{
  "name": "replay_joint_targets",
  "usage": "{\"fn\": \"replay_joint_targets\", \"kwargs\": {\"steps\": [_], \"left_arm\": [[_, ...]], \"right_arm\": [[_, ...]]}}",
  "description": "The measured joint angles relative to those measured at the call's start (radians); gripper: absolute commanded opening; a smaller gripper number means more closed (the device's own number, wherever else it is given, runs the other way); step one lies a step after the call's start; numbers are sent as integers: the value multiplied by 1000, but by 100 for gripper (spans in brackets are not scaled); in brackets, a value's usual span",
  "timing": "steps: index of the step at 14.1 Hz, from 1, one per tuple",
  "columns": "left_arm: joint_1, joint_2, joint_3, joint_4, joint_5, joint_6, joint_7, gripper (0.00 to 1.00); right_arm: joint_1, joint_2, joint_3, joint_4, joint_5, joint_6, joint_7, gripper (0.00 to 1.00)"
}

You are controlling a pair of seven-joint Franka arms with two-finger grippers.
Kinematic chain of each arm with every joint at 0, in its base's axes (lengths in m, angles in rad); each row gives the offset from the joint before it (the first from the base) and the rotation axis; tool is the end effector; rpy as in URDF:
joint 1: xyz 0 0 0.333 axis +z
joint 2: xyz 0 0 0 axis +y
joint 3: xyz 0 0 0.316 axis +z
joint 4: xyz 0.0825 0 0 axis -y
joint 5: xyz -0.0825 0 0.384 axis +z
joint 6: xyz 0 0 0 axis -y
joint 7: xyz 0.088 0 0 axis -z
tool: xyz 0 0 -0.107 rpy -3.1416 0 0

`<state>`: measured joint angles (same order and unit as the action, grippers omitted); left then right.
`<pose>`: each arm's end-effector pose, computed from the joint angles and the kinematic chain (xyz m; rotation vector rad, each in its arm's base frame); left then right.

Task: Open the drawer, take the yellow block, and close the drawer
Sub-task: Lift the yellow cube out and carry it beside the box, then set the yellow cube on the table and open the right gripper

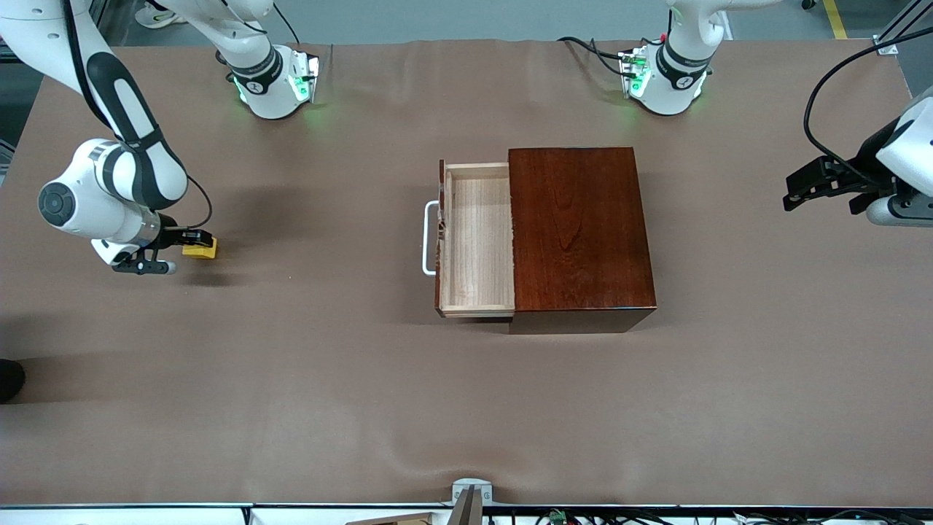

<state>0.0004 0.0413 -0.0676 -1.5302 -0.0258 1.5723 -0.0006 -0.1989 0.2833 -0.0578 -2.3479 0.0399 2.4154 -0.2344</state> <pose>0.5662 -0.0400 0.6207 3.1113 -0.1035 -0.0001 0.4739 -0.1253 0.1955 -3.0652 0.0835 0.3185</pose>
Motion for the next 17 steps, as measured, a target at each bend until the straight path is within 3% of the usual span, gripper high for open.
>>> {"fn": "replay_joint_targets", "kwargs": {"steps": [3,4,6,10,17], "left_arm": [[0,0,0,0,0,0,0,100],[0,0,0,0,0,0,0,100],[0,0,0,0,0,0,0,100],[0,0,0,0,0,0,0,100],[0,0,0,0,0,0,0,100]], "right_arm": [[13,0,13,2,8,0,6,0],[18,0,16,2,12,0,9,12],[24,0,18,2,15,0,13,99],[32,0,18,37,16,-55,39,100],[45,-26,18,455,18,-557,50,100]]}}
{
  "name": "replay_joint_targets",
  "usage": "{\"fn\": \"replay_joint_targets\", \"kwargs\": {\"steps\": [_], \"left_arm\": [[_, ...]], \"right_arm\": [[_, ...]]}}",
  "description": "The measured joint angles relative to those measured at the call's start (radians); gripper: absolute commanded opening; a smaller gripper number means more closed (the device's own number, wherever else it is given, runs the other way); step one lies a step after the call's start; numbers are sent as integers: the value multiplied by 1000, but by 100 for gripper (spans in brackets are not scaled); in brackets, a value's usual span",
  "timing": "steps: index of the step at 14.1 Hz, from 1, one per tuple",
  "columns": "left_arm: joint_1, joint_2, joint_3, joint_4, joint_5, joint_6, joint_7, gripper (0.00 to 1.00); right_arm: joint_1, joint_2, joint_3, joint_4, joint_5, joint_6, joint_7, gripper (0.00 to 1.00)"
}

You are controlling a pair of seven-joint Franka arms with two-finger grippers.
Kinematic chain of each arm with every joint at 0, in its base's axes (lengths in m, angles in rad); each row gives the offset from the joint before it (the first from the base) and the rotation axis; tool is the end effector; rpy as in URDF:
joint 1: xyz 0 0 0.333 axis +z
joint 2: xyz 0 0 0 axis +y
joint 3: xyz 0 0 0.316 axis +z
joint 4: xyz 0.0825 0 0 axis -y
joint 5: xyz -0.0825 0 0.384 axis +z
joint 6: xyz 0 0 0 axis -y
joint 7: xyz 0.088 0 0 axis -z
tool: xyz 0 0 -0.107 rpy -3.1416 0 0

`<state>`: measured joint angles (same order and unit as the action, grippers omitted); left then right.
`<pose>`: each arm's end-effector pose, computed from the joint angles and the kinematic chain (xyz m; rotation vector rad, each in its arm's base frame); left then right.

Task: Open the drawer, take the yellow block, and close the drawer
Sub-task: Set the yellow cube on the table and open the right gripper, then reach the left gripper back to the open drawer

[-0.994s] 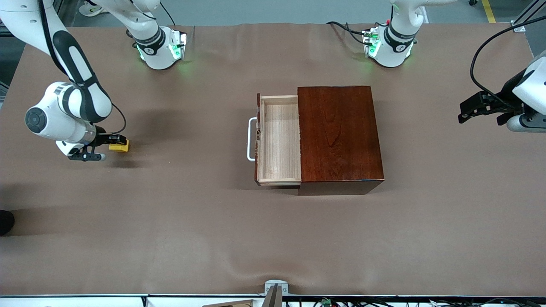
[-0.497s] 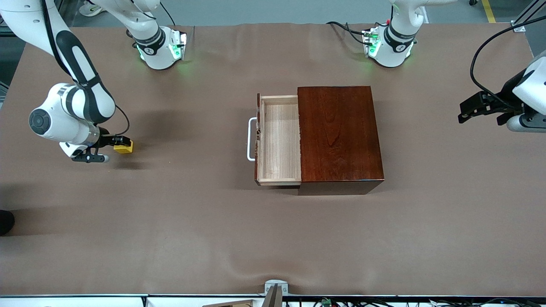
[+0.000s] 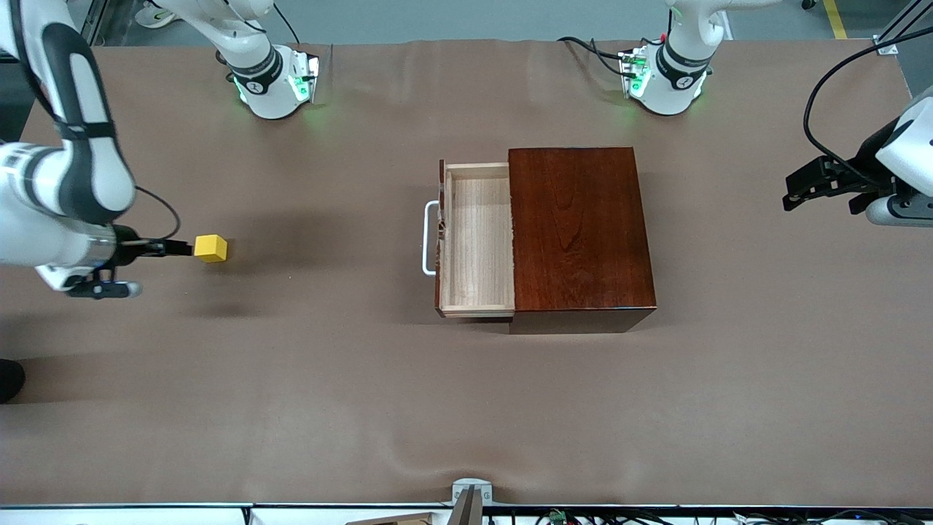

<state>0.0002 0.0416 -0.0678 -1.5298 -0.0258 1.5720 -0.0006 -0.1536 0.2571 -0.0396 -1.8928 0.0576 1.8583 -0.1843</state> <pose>0.5662 -0.0403 0.6207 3.1112 -0.1041 -0.0004 0.5705 -0.1061 0.3489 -3.0159 0.0505 0.4225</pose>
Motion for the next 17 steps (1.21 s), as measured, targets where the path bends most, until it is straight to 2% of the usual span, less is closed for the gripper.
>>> {"fn": "replay_joint_targets", "kwargs": {"steps": [6,8,14,17], "left_arm": [[1,0,0,1,0,0,0,100],[1,0,0,1,0,0,0,100],[-7,6,-1,1,0,-1,-1,100],[-72,32,-7,1,0,-1,-89,100]], "right_arm": [[31,-18,1,321,-1,-269,23,100],[53,-27,1,396,-3,-343,43,100],[88,-138,2,432,-3,-392,160,100],[117,-201,3,405,-15,-388,200,100]]}}
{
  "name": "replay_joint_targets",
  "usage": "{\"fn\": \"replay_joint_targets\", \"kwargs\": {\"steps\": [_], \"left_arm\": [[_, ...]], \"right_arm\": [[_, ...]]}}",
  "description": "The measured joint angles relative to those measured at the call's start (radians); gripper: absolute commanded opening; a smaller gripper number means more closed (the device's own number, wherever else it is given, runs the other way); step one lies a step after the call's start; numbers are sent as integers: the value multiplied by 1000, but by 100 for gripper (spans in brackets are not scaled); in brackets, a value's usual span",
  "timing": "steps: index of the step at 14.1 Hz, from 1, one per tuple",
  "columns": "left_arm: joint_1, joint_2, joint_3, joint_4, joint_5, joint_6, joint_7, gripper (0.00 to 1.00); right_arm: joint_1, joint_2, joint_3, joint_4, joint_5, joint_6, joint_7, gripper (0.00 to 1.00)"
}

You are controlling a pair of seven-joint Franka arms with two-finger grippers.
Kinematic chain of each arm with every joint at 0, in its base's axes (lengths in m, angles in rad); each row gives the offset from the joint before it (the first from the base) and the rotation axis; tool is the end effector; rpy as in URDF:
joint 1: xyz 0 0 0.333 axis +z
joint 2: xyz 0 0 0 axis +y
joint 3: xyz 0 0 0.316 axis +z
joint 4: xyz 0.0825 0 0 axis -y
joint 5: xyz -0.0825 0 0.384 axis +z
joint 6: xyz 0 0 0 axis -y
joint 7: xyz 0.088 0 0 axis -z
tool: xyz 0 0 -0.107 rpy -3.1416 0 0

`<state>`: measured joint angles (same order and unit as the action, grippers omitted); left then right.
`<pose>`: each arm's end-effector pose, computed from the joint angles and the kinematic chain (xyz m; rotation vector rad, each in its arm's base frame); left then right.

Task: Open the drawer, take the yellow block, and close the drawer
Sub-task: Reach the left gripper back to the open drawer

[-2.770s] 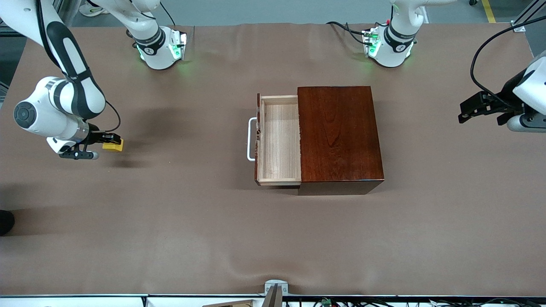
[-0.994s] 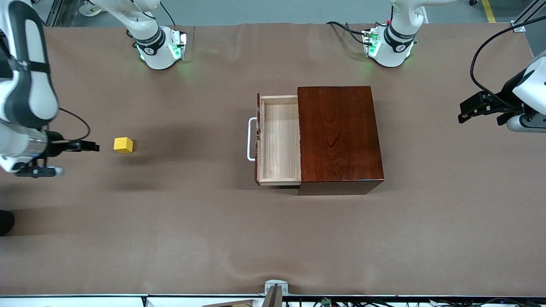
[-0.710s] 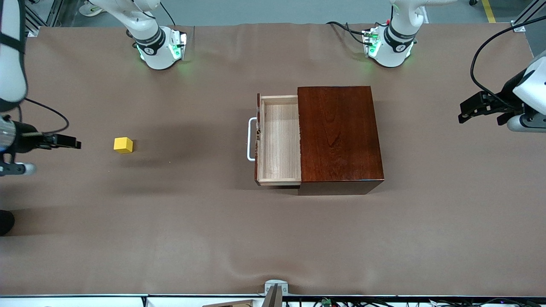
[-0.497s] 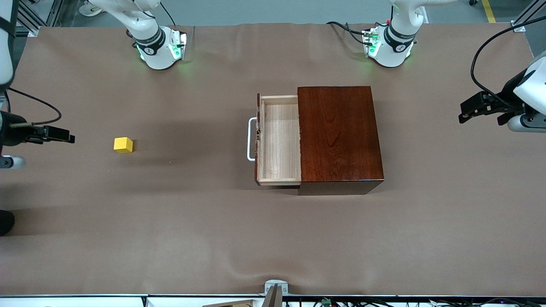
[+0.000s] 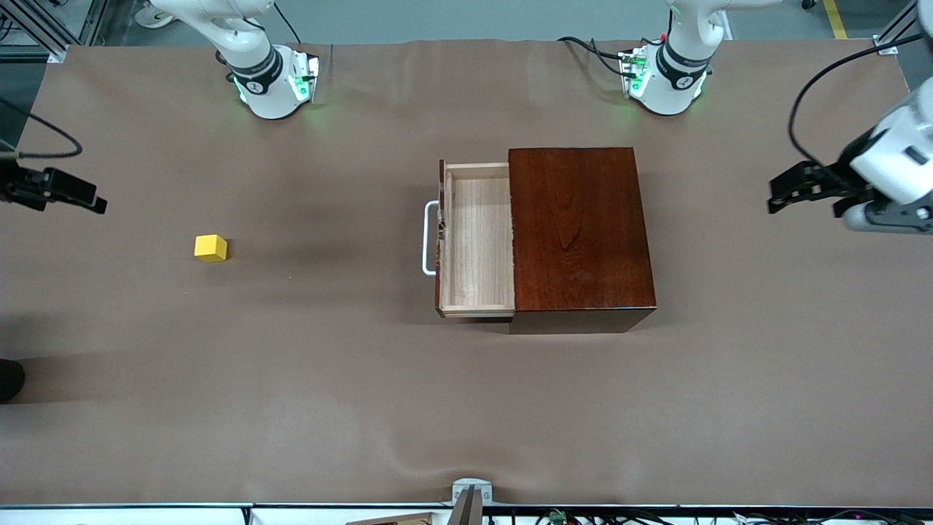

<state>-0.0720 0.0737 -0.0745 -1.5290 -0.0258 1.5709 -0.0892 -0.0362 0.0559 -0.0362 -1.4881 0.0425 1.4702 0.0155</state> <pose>0.5701 -0.0853 0.6027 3.1125 -0.0884 -0.0546 0.5605 -0.0351 0.6236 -3.0943 0.1319 0.1125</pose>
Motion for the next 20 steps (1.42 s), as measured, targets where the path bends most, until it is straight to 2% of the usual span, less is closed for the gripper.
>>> {"fn": "replay_joint_targets", "kwargs": {"steps": [4,9,13,20], "left_arm": [[-158,68,-14,18,0,5,-291,100],[-306,172,-18,117,0,13,-541,100],[-448,236,-20,130,0,68,-745,100],[-635,364,-21,153,0,160,-1102,100]], "right_arm": [[14,-44,0,-75,-16,62,7,100],[14,-51,0,-78,-42,74,7,100],[14,-52,0,-78,-43,74,7,100],[14,-52,0,-79,-43,68,10,100]]}}
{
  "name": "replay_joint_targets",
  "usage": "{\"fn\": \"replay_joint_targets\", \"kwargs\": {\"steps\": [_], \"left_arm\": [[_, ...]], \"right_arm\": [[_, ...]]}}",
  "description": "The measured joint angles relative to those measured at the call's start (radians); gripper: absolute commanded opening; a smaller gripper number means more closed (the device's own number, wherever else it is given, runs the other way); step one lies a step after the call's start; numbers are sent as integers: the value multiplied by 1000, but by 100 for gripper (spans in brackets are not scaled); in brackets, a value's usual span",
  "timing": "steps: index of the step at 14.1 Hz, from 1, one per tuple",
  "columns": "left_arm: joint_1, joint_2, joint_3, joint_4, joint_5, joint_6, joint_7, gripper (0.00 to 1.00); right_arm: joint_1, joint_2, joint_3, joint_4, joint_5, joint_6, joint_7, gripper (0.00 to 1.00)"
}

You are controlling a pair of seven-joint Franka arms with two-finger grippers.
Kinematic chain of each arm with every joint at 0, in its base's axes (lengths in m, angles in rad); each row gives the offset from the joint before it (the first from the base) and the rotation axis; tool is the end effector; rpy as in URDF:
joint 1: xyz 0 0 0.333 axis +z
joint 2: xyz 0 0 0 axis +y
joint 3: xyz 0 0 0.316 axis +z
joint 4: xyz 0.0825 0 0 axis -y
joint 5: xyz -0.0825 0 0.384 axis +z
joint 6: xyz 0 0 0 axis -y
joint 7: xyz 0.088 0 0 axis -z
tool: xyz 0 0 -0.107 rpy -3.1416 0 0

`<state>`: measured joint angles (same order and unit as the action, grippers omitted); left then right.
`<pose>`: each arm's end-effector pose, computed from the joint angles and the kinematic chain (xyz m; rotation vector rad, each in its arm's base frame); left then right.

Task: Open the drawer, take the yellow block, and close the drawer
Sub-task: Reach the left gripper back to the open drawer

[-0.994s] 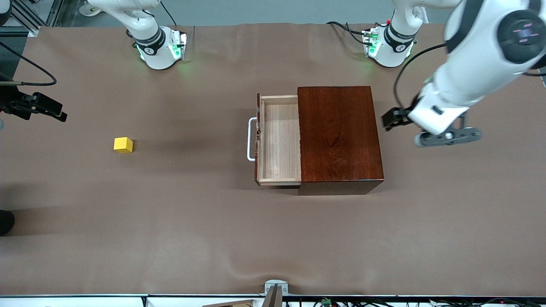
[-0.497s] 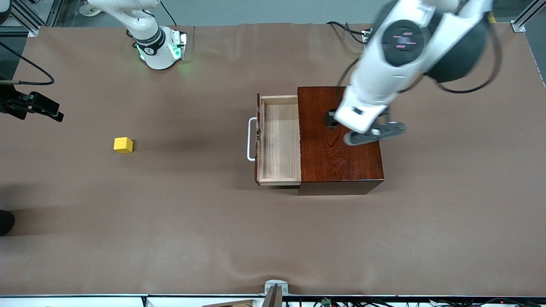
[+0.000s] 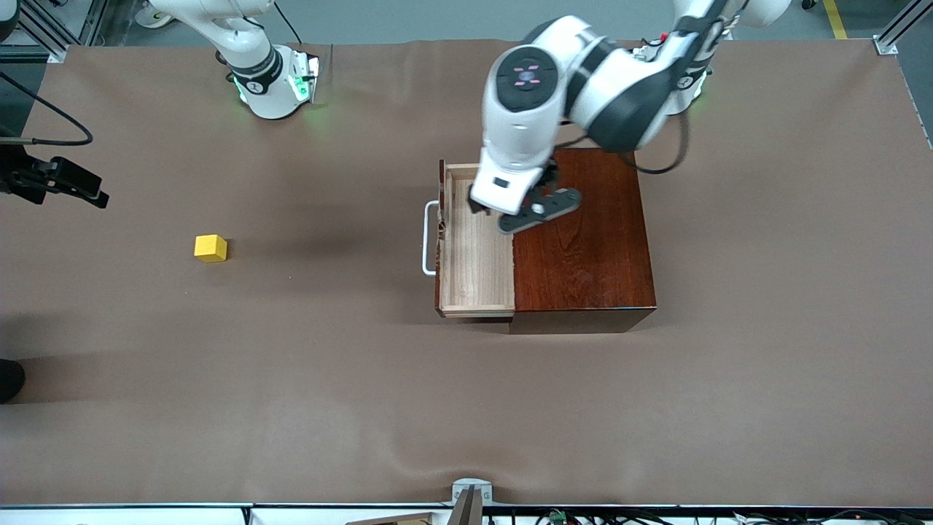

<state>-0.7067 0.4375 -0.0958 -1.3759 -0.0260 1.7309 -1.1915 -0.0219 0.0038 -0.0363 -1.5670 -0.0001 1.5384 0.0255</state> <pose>0.4788 -0.4827 0.4595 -3.0438 -0.6194 0.1546 0.5513 -0.0321 0.6214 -3.1381 0.1314 0.0509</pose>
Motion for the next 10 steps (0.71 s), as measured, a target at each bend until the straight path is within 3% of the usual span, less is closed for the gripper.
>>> {"fn": "replay_joint_targets", "kwargs": {"steps": [4,10], "left_arm": [[-47,62,0,37,0,77,-141,100],[-128,122,0,41,0,228,-508,100]], "right_arm": [[0,0,0,0,0,-9,1,100],[0,0,0,1,0,-17,1,100]]}}
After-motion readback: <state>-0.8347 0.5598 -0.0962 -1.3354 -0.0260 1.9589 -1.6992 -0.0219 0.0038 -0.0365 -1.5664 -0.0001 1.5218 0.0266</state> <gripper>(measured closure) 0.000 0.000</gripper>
